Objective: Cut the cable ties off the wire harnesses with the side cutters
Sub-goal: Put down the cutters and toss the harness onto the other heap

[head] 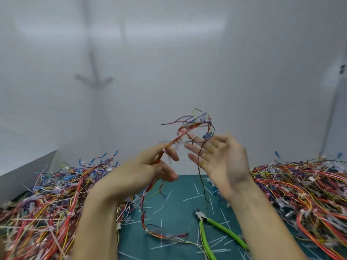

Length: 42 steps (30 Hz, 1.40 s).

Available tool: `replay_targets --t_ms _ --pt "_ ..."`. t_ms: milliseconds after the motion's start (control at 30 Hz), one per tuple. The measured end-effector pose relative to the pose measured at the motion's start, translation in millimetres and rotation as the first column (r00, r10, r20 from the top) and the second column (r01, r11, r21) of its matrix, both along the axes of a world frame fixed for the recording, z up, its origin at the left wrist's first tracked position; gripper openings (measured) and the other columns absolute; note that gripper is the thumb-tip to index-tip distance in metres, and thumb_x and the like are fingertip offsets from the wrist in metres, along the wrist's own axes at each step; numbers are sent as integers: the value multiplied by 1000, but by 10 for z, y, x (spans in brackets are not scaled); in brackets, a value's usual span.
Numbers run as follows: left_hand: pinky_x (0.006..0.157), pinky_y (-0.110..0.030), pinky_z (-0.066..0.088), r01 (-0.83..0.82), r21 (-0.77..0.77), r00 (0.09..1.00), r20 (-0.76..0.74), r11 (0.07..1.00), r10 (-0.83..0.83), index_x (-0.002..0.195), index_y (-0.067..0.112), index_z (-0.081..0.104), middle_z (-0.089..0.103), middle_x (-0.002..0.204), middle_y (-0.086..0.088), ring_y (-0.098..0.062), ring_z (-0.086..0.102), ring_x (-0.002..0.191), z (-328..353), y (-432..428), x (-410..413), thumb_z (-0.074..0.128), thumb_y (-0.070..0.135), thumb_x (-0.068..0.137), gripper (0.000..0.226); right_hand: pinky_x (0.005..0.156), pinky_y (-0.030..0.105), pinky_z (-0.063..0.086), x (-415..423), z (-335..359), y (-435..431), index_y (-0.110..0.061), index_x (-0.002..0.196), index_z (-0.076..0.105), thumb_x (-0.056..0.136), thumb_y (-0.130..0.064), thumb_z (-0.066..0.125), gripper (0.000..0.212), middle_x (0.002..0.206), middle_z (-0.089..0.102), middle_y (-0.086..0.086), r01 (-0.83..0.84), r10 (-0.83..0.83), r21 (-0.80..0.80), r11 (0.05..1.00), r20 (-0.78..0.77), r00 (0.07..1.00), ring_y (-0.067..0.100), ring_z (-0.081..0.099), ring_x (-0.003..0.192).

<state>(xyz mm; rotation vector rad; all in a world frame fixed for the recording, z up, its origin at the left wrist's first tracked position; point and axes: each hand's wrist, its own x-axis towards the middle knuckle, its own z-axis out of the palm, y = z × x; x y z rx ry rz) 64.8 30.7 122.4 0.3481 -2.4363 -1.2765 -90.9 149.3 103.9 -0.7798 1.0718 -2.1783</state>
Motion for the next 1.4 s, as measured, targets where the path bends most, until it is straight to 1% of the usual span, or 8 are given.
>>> replay_targets --t_ms 133,300,433,633,733,967,1233,1400 --pt "97 -34 51 -5 -133 981 193 991 31 111 27 61 76 93 -8 -17 73 90 -57 33 -102 29 -9 97 50 96 43 51 29 127 46 -25 105 75 90 -51 59 34 93 74 0 80 -80 -79 994 5 997 22 71 100" --pt "87 -16 51 43 -248 954 298 968 34 125 33 63 76 102 6 -8 68 99 -106 102 -252 49 -1 95 47 68 36 58 7 174 82 -10 92 71 94 -10 62 9 92 75 12 263 -273 -109 959 -89 958 30 71 87" --pt "92 -27 55 3 -134 981 193 991 23 117 21 65 71 113 1 -13 69 102 -95 47 -234 63 -5 88 39 84 35 60 -64 156 172 -6 100 70 102 -4 46 24 111 67 30 281 -299 -152 947 -112 948 32 73 100" --pt "93 -17 49 -140 120 968 -194 983 162 117 11 63 70 114 -5 -13 68 106 17 94 -222 48 8 101 22 80 34 61 -48 138 205 -8 100 63 106 -7 41 23 77 50 8 206 -248 -174 963 -263 933 29 75 94" --pt "86 -14 53 -148 261 895 -376 954 242 111 10 67 74 105 -3 -11 71 98 118 190 -245 47 24 102 27 78 32 60 -33 132 204 -7 102 66 101 -5 49 18 77 65 4 160 -215 -194 968 -309 926 32 74 93" --pt "81 -27 59 32 195 925 -378 980 45 108 10 65 77 86 -9 -24 75 82 150 346 -245 73 15 82 27 75 25 58 51 145 174 -19 90 80 75 -26 70 19 92 78 7 130 -186 -172 976 -364 913 20 74 86" --pt "61 -30 60 50 385 787 -583 922 201 100 4 63 73 80 -22 -33 74 68 181 419 -264 75 -1 78 26 96 54 54 58 130 198 -15 107 74 83 -41 65 37 107 76 6 132 -106 35 991 -416 903 25 74 96" --pt "56 -26 58 71 478 712 -639 875 291 99 -1 61 74 72 -13 -25 73 59 179 460 -324 71 -7 81 22 99 53 52 17 185 377 -4 119 67 89 -41 60 48 114 73 15 -55 84 88 995 -374 924 34 69 109"
